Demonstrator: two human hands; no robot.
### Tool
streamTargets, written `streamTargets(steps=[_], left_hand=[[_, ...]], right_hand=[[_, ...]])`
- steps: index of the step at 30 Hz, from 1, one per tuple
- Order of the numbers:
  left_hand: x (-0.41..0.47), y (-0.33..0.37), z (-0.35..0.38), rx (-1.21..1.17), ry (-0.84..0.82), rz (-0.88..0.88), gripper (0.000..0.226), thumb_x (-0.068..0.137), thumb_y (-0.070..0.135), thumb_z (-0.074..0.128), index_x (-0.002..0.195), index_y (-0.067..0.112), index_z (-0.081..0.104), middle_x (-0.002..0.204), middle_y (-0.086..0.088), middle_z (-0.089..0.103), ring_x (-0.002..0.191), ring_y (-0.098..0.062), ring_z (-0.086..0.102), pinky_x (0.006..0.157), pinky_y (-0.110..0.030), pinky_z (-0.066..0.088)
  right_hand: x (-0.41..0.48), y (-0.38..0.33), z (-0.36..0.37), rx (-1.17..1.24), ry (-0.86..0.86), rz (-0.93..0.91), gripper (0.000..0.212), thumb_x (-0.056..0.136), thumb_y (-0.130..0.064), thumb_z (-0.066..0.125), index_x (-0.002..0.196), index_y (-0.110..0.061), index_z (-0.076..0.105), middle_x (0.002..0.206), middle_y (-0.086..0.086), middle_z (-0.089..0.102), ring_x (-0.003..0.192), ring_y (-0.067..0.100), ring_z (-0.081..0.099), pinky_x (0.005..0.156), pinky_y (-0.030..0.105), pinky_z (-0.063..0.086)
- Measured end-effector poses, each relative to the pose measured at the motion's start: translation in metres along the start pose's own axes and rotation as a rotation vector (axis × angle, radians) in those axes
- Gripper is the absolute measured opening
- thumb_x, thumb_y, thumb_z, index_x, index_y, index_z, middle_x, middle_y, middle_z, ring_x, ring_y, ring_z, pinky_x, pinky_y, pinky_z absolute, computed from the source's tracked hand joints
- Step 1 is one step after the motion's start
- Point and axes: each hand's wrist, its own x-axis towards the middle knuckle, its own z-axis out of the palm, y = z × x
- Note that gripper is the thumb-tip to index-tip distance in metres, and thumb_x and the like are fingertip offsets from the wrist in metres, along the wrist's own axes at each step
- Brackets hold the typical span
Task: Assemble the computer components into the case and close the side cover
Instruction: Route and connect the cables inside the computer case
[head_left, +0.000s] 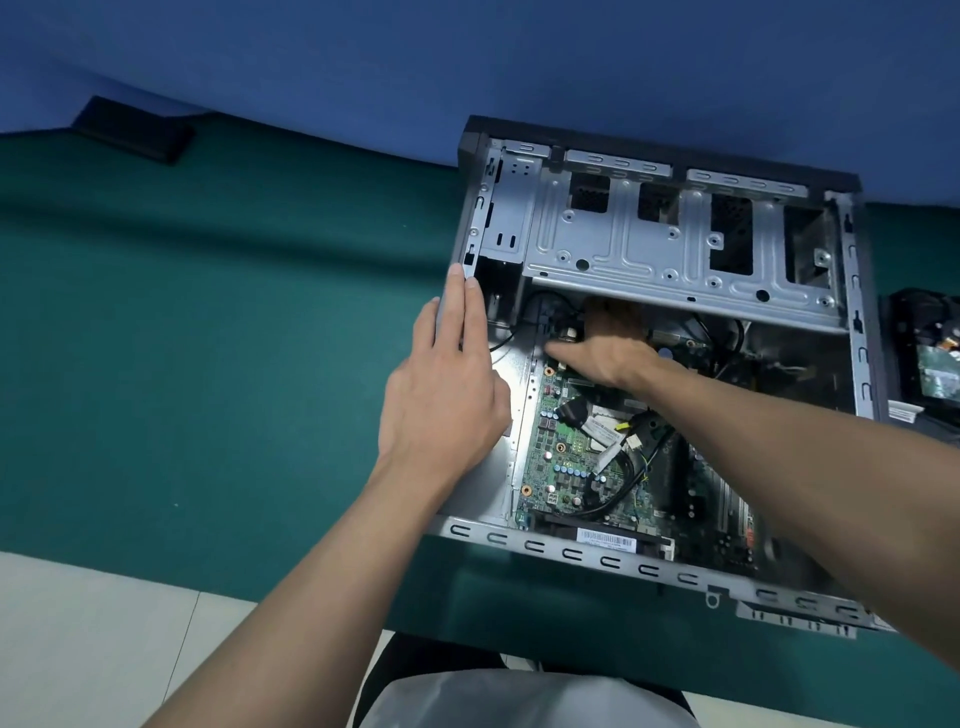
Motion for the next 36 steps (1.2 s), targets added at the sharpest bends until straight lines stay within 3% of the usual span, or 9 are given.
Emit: streamTargets(steps=[8, 11, 15, 19, 22, 26, 30, 33, 36], left_hand=[[0.001, -0.001, 0.002, 0.02, -0.012, -0.001, 0.078, 0.094, 0.032, 0.044, 0.154, 0.008, 0.0, 0.163, -0.002, -0.005, 0.145, -0.022, 0.017, 0.073, -0.031, 0.054], [0.0, -0.001, 0.002, 0.032, -0.021, 0.003, 0.078, 0.094, 0.031, 0.045, 0.154, 0.007, 0.001, 0.163, -0.002, -0.005, 0.145, -0.022, 0.017, 0.072, -0.03, 0.054], [0.001, -0.002, 0.003, 0.035, -0.019, 0.018, 0.079, 0.094, 0.03, 0.046, 0.153, 0.007, 0.0, 0.163, -0.003, -0.006, 0.145, -0.023, 0.016, 0.075, -0.03, 0.054], [0.0, -0.002, 0.002, 0.074, -0.036, 0.022, 0.084, 0.094, 0.03, 0.049, 0.153, 0.003, -0.004, 0.163, -0.009, -0.006, 0.148, -0.027, 0.01, 0.098, -0.034, 0.046], [-0.003, 0.002, -0.003, 0.17, -0.052, 0.028, 0.093, 0.088, 0.036, 0.058, 0.151, -0.003, 0.001, 0.161, -0.019, 0.001, 0.149, -0.032, 0.004, 0.113, -0.04, 0.027], [-0.003, 0.011, -0.002, 0.272, -0.042, 0.246, 0.081, 0.085, 0.034, 0.065, 0.148, -0.002, 0.027, 0.158, -0.022, 0.017, 0.148, -0.032, 0.012, 0.118, -0.04, 0.013], [-0.005, 0.04, 0.009, -0.022, -0.22, 0.148, 0.032, 0.091, 0.025, 0.056, 0.119, 0.009, 0.059, 0.116, -0.007, 0.065, 0.101, -0.022, 0.059, 0.094, -0.036, 0.045], [-0.002, 0.048, 0.025, -0.346, -0.527, -0.246, 0.01, 0.097, 0.021, 0.052, 0.091, 0.013, 0.049, 0.081, 0.001, 0.051, 0.067, -0.01, 0.049, 0.063, -0.024, 0.042], [0.003, 0.046, 0.04, -0.482, -0.728, -0.344, 0.017, 0.099, 0.021, 0.051, 0.088, 0.012, 0.041, 0.075, 0.004, 0.044, 0.064, -0.005, 0.042, 0.05, -0.022, 0.03]], right_hand=[[0.003, 0.002, 0.004, 0.008, 0.035, -0.038, 0.089, 0.084, -0.078, 0.023, 0.138, -0.01, 0.044, 0.146, 0.02, 0.04, 0.129, 0.038, 0.043, 0.107, 0.058, 0.033], [0.0, 0.006, 0.004, 0.032, 0.118, -0.15, 0.069, 0.09, -0.069, 0.028, 0.12, -0.011, 0.05, 0.113, 0.014, 0.059, 0.098, 0.031, 0.059, 0.094, 0.053, 0.047], [-0.007, 0.003, 0.003, 0.023, 0.102, -0.187, 0.058, 0.095, -0.065, 0.023, 0.067, -0.018, 0.044, 0.063, -0.003, 0.045, 0.054, 0.011, 0.045, 0.064, 0.03, 0.043], [-0.037, 0.015, 0.0, 0.014, 0.3, -0.267, 0.055, 0.095, -0.061, 0.031, 0.082, -0.012, 0.053, 0.065, -0.004, 0.048, 0.055, 0.011, 0.046, 0.063, 0.029, 0.047], [-0.066, 0.037, 0.0, 0.057, 0.645, -0.301, 0.041, 0.098, -0.041, 0.044, 0.115, -0.006, 0.059, 0.091, 0.006, 0.059, 0.085, 0.018, 0.048, 0.082, 0.037, 0.042], [-0.102, 0.054, 0.019, 0.191, 0.903, -0.142, 0.02, 0.09, -0.019, 0.054, 0.1, -0.004, 0.064, 0.096, 0.008, 0.058, 0.086, 0.02, 0.046, 0.074, 0.031, 0.037], [-0.111, 0.075, 0.036, 0.206, 0.665, 0.216, 0.018, 0.09, -0.021, 0.053, 0.098, -0.004, 0.057, 0.089, 0.01, 0.055, 0.069, 0.022, 0.043, 0.064, 0.029, 0.037], [-0.107, 0.088, 0.035, 0.253, 0.326, 0.254, 0.035, 0.094, -0.039, 0.055, 0.077, -0.009, 0.048, 0.077, 0.004, 0.059, 0.052, 0.013, 0.047, 0.049, 0.021, 0.038], [-0.102, 0.087, 0.038, 0.27, 0.116, 0.232, 0.045, 0.085, -0.055, 0.061, 0.072, -0.014, 0.047, 0.067, -0.001, 0.052, 0.054, 0.011, 0.05, 0.047, 0.026, 0.036]])
